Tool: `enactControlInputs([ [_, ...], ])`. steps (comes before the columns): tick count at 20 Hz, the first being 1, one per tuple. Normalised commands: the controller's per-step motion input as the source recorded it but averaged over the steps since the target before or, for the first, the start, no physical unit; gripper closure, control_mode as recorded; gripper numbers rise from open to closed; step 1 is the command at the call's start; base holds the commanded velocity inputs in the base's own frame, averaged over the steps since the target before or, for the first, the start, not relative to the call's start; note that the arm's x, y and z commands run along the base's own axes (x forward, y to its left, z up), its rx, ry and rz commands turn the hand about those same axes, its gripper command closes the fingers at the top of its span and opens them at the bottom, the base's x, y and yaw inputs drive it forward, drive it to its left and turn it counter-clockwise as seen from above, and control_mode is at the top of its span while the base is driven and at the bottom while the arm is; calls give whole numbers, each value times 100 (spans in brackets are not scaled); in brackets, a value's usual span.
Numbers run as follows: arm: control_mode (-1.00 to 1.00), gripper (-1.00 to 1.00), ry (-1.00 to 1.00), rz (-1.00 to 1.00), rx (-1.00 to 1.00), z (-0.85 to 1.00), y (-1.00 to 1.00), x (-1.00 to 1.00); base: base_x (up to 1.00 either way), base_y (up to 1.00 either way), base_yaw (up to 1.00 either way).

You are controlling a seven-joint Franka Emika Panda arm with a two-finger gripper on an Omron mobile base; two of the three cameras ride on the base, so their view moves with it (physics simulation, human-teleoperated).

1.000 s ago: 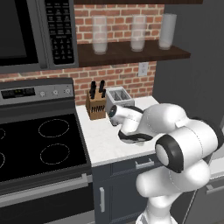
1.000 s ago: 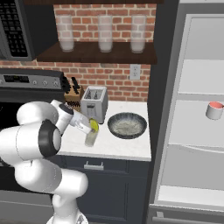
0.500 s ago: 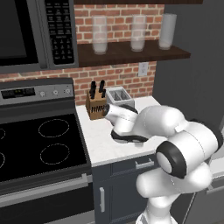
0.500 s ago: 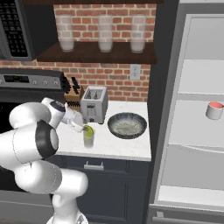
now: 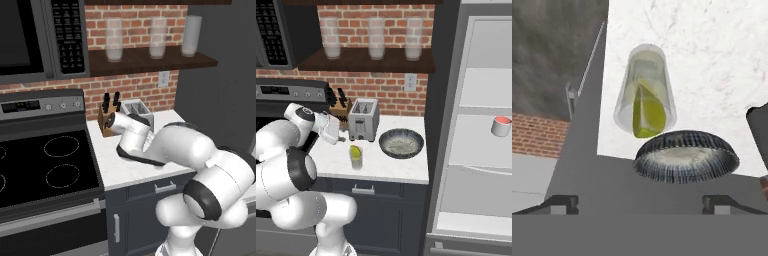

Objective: Grab a lemon wedge from the fridge and one ice cube from the ice bowl, and put them in the glass of lemonade.

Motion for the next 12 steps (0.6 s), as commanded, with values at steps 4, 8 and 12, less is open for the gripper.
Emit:
enactControlInputs([
  [4, -100, -100, -22, -3, -3, 52, 72, -47, 0, 0, 0],
  [8, -100, -100, -26, -5, -1, 54, 64, -53, 0, 0, 0],
  [12, -100, -100, -23, -1, 0, 48, 55, -54, 0, 0, 0],
])
